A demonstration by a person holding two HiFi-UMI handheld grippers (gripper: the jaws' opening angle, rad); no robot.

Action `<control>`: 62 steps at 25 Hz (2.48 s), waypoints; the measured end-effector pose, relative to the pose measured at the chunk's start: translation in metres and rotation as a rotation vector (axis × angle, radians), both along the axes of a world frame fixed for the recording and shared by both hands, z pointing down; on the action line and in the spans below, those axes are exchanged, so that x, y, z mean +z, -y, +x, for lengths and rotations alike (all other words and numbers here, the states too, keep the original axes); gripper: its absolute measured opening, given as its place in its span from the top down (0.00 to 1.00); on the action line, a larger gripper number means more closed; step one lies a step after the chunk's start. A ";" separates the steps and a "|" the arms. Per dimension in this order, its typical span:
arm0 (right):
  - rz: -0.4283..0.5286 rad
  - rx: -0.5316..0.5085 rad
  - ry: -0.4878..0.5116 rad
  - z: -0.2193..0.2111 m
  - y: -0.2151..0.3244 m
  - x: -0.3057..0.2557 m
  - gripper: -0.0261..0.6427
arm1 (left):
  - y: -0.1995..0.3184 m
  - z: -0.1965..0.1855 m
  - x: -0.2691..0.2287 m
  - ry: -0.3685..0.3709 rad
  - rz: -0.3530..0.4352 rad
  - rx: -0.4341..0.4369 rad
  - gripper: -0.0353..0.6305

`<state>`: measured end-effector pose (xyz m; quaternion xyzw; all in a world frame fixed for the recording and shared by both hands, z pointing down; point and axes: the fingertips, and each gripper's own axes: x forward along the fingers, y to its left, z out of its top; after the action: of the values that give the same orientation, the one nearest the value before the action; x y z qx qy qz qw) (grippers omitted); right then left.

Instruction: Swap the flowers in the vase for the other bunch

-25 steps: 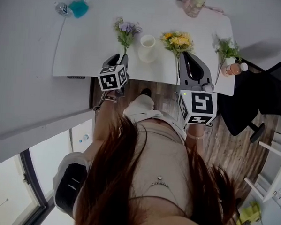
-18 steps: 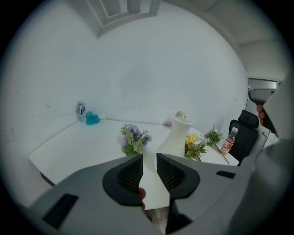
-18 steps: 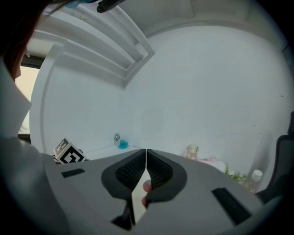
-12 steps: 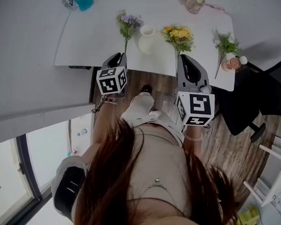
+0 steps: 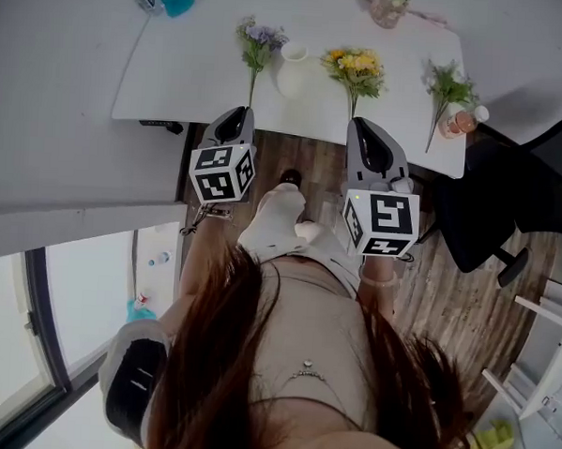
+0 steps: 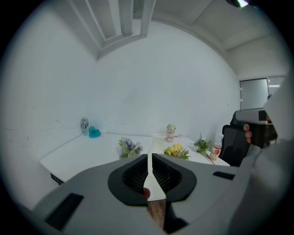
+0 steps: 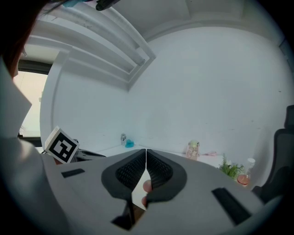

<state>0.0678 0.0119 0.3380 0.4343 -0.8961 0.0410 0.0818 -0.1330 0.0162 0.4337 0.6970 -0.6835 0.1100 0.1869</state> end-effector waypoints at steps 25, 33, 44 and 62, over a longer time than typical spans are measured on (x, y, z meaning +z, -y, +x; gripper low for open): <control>0.004 -0.082 0.025 0.015 -0.052 0.005 0.92 | -0.077 0.055 -0.083 0.026 0.206 -0.016 0.94; -0.006 -0.094 0.033 0.013 -0.051 0.005 0.92 | -0.073 0.061 -0.084 0.024 0.203 -0.011 0.94; -0.048 -0.118 0.140 0.013 -0.043 -0.003 0.92 | -0.068 0.067 -0.084 0.029 0.189 0.010 0.94; -0.027 -0.061 0.134 0.016 0.014 0.001 0.92 | -0.021 0.044 -0.086 0.001 0.184 0.021 0.94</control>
<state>0.0843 -0.0018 0.3387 0.4022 -0.9116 0.0798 0.0285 -0.0890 0.0367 0.3479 0.7183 -0.6835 0.0491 0.1203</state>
